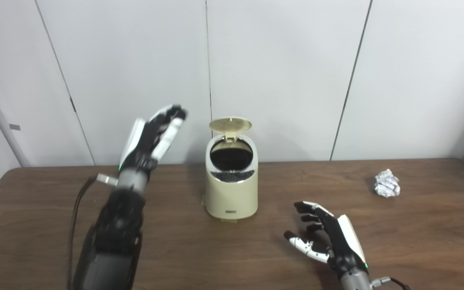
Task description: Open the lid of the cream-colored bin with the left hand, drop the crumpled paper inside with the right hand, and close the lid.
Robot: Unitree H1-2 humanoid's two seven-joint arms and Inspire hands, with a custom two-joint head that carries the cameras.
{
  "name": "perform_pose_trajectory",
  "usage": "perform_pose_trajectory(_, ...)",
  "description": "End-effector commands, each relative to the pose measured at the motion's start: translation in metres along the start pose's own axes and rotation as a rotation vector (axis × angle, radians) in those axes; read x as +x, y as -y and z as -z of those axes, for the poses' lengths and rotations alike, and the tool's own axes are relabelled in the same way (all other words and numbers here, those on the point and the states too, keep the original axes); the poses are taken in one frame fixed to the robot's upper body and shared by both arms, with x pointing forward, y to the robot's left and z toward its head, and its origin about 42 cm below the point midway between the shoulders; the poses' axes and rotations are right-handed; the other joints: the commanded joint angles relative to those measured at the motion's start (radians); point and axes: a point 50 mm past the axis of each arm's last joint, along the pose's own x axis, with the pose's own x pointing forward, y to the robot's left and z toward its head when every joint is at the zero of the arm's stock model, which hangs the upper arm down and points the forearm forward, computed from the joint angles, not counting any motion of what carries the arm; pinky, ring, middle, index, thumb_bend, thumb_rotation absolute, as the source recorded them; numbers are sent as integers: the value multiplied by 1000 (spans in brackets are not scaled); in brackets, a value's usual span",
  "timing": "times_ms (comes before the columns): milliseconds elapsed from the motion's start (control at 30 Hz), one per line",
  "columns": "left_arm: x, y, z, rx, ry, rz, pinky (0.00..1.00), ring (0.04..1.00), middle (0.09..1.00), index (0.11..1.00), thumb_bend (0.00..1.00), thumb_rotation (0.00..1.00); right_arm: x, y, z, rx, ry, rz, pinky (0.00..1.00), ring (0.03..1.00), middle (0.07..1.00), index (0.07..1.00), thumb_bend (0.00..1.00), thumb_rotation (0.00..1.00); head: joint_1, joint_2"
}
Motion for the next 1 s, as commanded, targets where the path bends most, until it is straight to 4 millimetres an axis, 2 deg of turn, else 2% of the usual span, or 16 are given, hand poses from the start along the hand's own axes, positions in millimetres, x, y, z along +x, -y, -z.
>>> perform_pose_trajectory(0, 1, -14, -25, -50, 147, -53, 740, 826, 827, 817, 289, 893, 14, 28, -15, -83, 93, 84, 606, 711, 751, 744, 420, 239, -4, -2)
perform_pose_trajectory(33, -6, -14, -19, -78, 151, -50, 735, 819, 822, 813, 252, 840, 17, 35, -18, -127, 118, 100, 559, 673, 751, 747, 452, 236, -5, -4)
perform_pose_trajectory(100, -17, -13, -8, -118, 154, -49, 714, 797, 801, 801, 200, 719, 24, 51, -24, -201, 140, 124, 544, 671, 760, 759, 554, 224, -9, -6)
perform_pose_trajectory(167, -27, -11, 1, -135, 144, -48, 707, 787, 788, 790, 194, 683, 30, 65, -27, -285, 160, 150, 536, 662, 765, 762, 628, 200, -11, -7)
perform_pose_trajectory(333, -57, -6, 27, -158, 104, -44, 694, 771, 770, 758, 187, 622, 53, 103, -26, -461, 173, 176, 602, 720, 791, 787, 840, 278, -19, -11)
perform_pose_trajectory(433, -70, -2, 38, -163, 80, -45, 681, 760, 762, 748, 169, 591, 66, 121, -23, -543, 154, 153, 599, 746, 824, 822, 870, 337, -23, -10)
perform_pose_trajectory(600, -87, 3, 55, -138, 43, -26, 686, 757, 760, 748, 179, 681, 88, 150, -25, -663, 107, 152, 642, 790, 858, 836, 908, 348, -30, -12)
perform_pose_trajectory(733, -95, 7, 62, -134, 14, -25, 676, 747, 754, 742, 169, 647, 102, 165, -28, -724, 68, 160, 688, 826, 870, 831, 938, 333, -35, -15)
perform_pose_trajectory(867, -102, 10, 67, -153, -18, -20, 680, 754, 759, 749, 134, 571, 115, 177, -28, -798, 2, 151, 731, 855, 874, 830, 943, 306, -38, -16)
perform_pose_trajectory(967, -106, 12, 70, -157, -34, -17, 706, 771, 770, 759, 152, 578, 128, 186, -23, -851, -49, 135, 733, 870, 871, 821, 942, 305, -40, -15)
